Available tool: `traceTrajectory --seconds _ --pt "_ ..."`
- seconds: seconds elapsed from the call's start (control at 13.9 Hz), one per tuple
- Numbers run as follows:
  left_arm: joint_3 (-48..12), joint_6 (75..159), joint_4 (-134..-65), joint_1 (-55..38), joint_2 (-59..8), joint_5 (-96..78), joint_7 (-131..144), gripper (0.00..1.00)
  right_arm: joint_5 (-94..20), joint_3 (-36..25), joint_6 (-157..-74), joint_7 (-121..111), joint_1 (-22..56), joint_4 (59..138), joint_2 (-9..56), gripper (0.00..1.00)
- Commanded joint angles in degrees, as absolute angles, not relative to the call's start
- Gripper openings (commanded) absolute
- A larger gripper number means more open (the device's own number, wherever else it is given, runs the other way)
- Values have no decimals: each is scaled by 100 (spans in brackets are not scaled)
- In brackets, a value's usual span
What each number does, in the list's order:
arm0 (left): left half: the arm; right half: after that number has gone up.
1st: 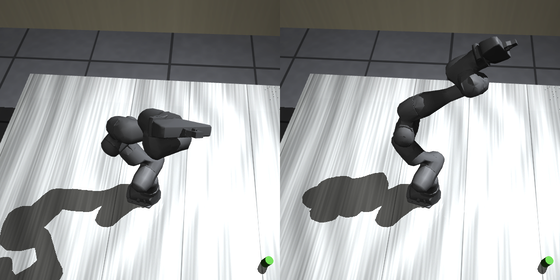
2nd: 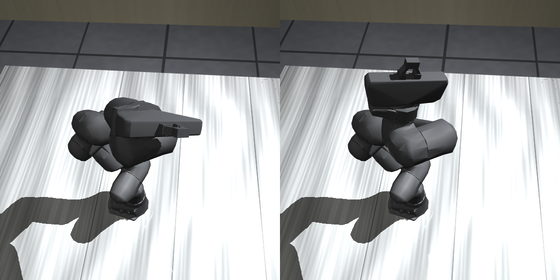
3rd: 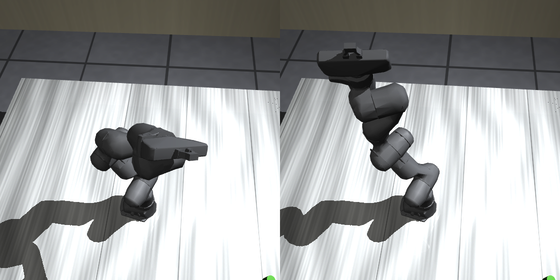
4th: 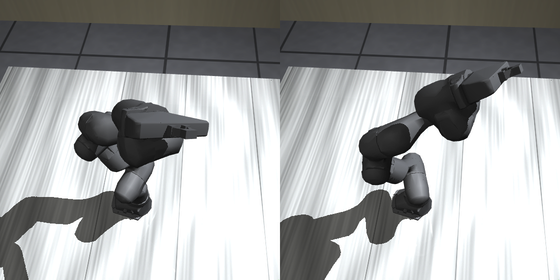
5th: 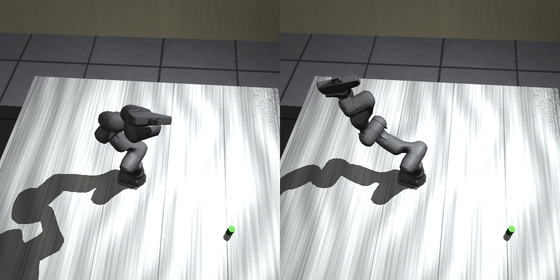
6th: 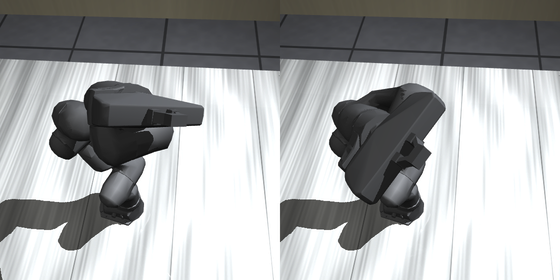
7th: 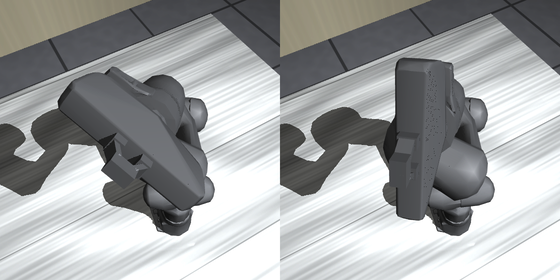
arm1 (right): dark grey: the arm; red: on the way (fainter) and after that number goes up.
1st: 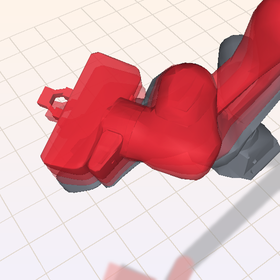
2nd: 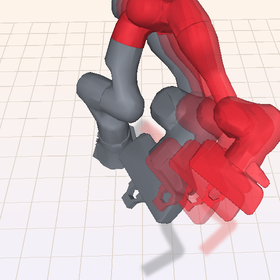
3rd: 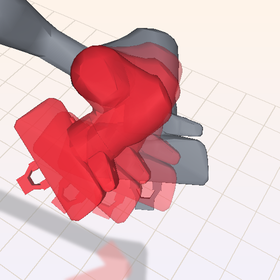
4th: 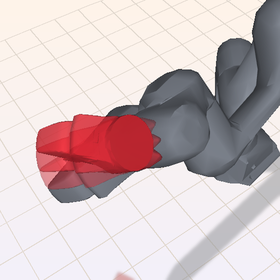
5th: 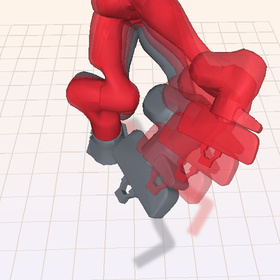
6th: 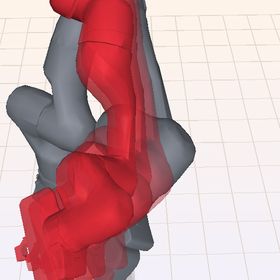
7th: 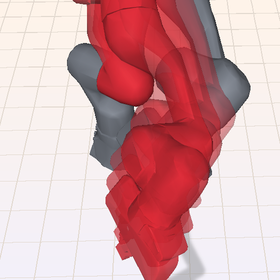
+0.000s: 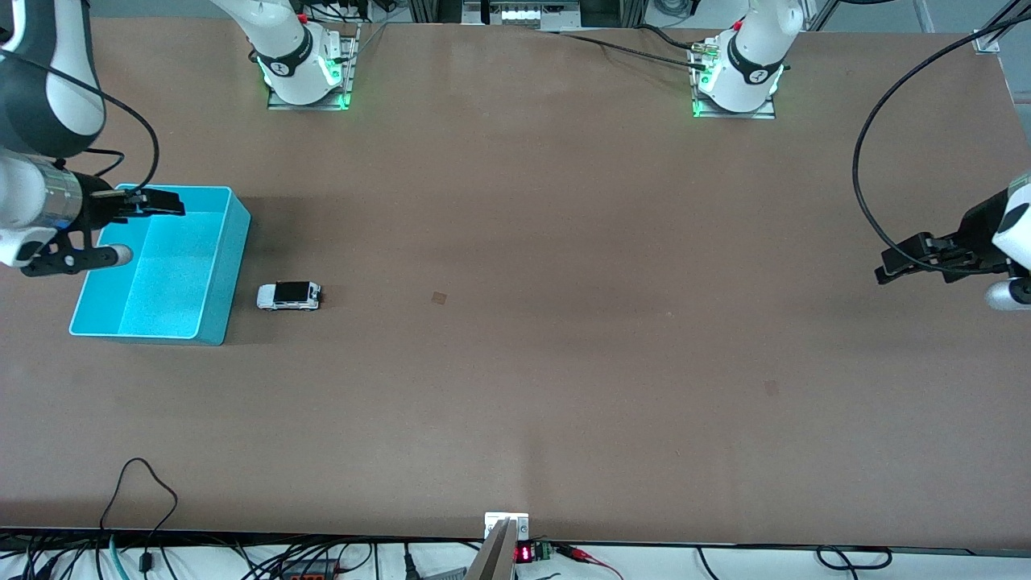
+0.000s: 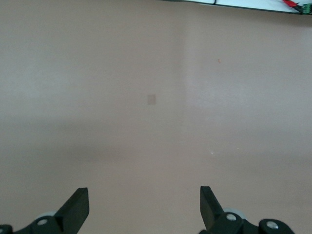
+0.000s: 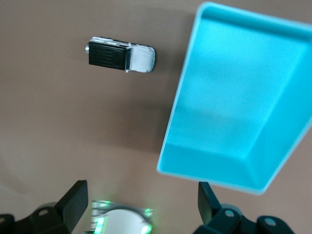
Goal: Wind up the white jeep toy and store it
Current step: 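Reach the right gripper to the stopped jeep and grasp it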
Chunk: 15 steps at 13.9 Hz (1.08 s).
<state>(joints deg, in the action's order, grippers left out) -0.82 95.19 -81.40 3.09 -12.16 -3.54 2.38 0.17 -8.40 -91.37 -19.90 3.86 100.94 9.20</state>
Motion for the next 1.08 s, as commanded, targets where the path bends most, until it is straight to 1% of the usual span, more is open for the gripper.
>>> traceTrajectory --seconds 0.0,0.14,0.29,0.5,0.57,0.72,1.01 --pt "176 9290 -7972 70 -1239 -308 378 100 -79 -241 -9763 -3135 -243 10827 598 100" --pt "184 9273 -7972 79 -1213 -290 256 100 -35 358 -9878 -3382 -666 10924 598 100" --pt "202 9255 -8042 79 -1126 -290 237 100 -9 676 -10185 -3908 -791 11170 598 100" --pt "193 9097 -8077 79 -1116 -273 246 100 9 764 -10800 -4822 -774 11548 606 100" --pt "185 9088 -8068 79 -1116 -272 237 100 44 878 -11019 -5173 -782 11662 615 100" --pt "185 9106 -8060 62 -1125 -264 255 100 289 967 -11424 -5728 -782 11864 650 100" --pt "176 9097 -7963 61 -1108 -316 316 100 360 1055 -12171 -6975 -782 12032 878 100"
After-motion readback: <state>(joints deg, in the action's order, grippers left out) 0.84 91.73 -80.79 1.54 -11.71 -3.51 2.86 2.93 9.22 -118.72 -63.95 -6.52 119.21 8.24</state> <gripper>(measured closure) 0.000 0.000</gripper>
